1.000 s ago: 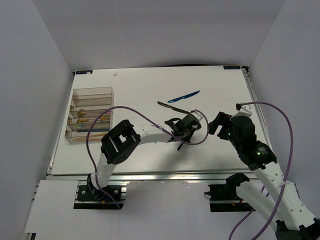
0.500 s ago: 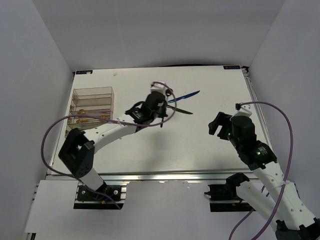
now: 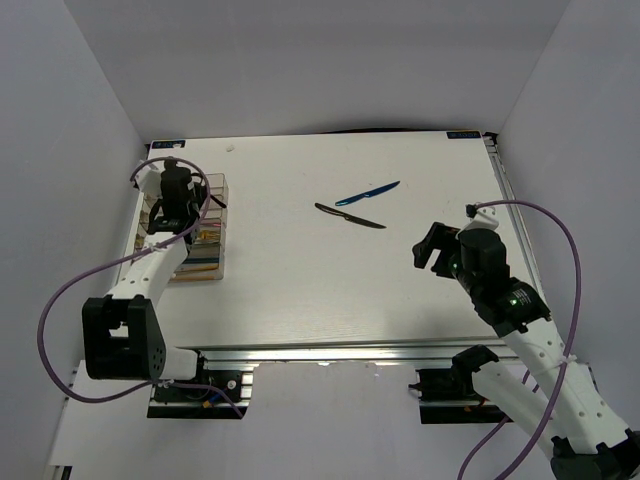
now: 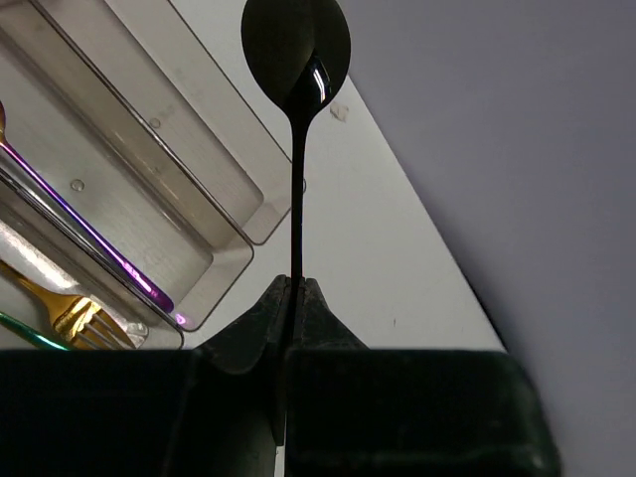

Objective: Sort the eating utensils into containers

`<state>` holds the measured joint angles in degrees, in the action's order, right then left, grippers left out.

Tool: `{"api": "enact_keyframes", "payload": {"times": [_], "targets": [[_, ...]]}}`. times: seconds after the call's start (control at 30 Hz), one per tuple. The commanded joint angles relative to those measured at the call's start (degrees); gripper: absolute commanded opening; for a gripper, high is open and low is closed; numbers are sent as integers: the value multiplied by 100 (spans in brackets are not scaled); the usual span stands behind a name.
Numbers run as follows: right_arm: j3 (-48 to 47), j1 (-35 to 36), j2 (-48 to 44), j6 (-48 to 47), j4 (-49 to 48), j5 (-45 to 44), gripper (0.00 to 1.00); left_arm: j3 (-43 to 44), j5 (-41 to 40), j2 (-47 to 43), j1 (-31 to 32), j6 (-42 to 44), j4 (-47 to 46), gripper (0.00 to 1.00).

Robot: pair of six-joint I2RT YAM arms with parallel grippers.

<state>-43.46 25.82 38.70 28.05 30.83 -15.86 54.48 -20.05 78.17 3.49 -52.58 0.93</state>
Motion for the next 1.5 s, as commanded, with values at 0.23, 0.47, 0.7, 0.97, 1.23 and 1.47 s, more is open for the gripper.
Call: {"api": "enact_keyframes", "payload": {"times": [0.23,0.47,0.7,0.97,1.23,1.47], "targets": [[127,-25,147,-212,-508,250,85,-237,-1123,416,-331,-1475,-1650,0],[224,-33,191,-292,-587,276,85,-560,-1457,664,-533,-2010,-1683,0],[321,-25,279,-406,-762,768,85,-1044,-1081,1015,-822,-2406,-2447,0],[356,-34,244,-450,-842,918,86,-1045,-702,1525,-911,-2661,-2501,0],[339,-25,235,-503,-798,1032,86,-930,-386,1850,-1008,-2740,-2440,16],[321,-25,278,-564,-807,1163,88,-983,-333,1851,-1025,-2890,-2405,54]]}}
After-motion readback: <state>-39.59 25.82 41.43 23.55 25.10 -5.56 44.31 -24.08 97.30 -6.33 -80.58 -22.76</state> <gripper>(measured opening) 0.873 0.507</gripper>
